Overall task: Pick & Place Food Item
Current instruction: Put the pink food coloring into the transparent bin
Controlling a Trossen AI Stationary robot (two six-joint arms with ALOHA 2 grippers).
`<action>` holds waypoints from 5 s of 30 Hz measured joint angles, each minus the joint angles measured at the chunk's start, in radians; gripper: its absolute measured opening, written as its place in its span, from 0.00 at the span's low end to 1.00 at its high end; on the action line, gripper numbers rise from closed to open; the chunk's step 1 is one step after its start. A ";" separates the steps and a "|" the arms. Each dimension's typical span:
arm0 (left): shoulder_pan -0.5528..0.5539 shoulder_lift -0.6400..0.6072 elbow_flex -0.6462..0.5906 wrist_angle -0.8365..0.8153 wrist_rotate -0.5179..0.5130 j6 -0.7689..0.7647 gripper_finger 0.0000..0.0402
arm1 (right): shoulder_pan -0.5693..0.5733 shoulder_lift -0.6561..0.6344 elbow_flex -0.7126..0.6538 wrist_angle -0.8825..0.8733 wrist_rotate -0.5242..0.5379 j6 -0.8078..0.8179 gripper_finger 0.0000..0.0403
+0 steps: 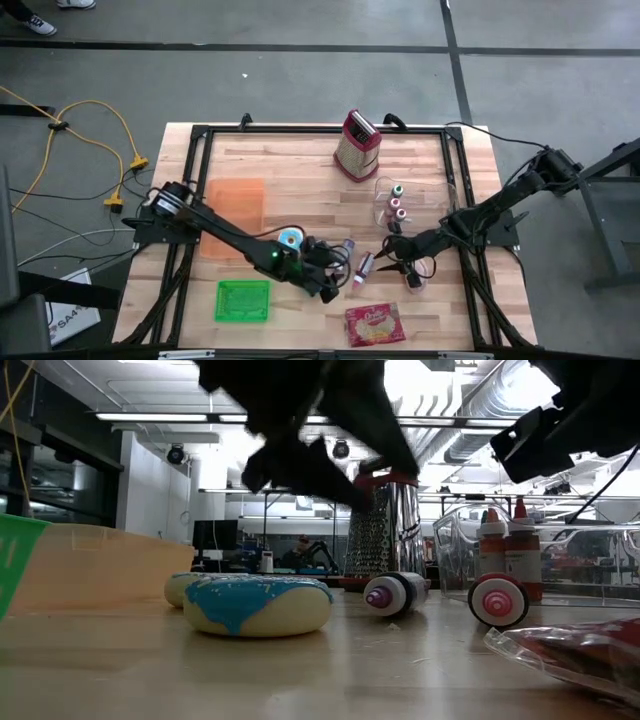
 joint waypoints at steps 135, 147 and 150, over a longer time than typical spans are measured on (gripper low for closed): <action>-0.083 -0.230 0.002 -0.683 0.084 -0.054 0.65 | -0.066 0.572 0.679 -0.794 -0.148 -0.670 0.49; -0.083 -0.230 0.002 -0.683 0.085 -0.053 0.65 | -0.105 0.572 0.630 -0.720 -0.184 -0.669 0.48; -0.083 -0.230 0.002 -0.683 0.085 -0.053 0.65 | -0.117 0.572 0.621 -0.712 -0.206 -0.668 0.48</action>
